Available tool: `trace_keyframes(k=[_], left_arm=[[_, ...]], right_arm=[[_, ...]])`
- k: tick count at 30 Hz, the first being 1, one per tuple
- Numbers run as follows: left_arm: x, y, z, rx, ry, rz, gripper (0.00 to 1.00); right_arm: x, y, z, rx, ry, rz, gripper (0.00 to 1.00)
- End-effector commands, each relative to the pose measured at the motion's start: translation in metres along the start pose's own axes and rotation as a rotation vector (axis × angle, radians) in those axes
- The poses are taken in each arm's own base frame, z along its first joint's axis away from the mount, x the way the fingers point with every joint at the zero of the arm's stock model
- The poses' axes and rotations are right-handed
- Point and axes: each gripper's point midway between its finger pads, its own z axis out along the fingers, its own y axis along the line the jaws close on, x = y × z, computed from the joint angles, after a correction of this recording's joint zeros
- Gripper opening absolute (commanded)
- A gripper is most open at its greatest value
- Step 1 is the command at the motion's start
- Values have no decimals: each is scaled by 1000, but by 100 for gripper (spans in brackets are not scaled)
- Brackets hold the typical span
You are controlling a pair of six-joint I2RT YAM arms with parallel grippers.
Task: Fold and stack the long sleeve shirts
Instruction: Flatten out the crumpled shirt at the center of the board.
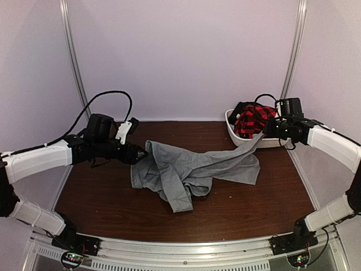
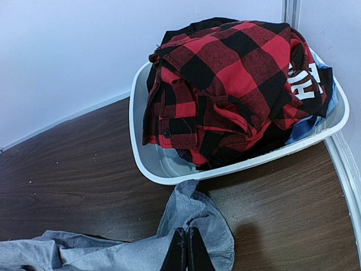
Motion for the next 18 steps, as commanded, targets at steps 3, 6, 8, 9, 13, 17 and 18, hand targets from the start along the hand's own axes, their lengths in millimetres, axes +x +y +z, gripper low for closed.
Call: trace_keyframes(k=[3,6,8,9,13,17,18], left_arm=[[-5,-37,-36,117,-105,-106,72],[1,-50,-36,142,-129,-130,72],[4,-57,-30,160,-133,-138,71],[5,-59,-26,163,-131,-139,71],[7,-51,-1,100,-100,-151,69],[-5,-43,20,54,-115,-157,68],[-7,-42,24,53,-118,-154,68]], right_arm=[[-10,3,10,-7,-35,22,0],[-9,5,14,-15,-31,23,0],[-8,5,15,-17,-30,24,0],[-8,6,15,-18,-29,25,0],[-9,11,13,-46,-25,26,0],[-9,15,10,-72,-23,28,0],[-9,16,10,-77,-21,28,0]])
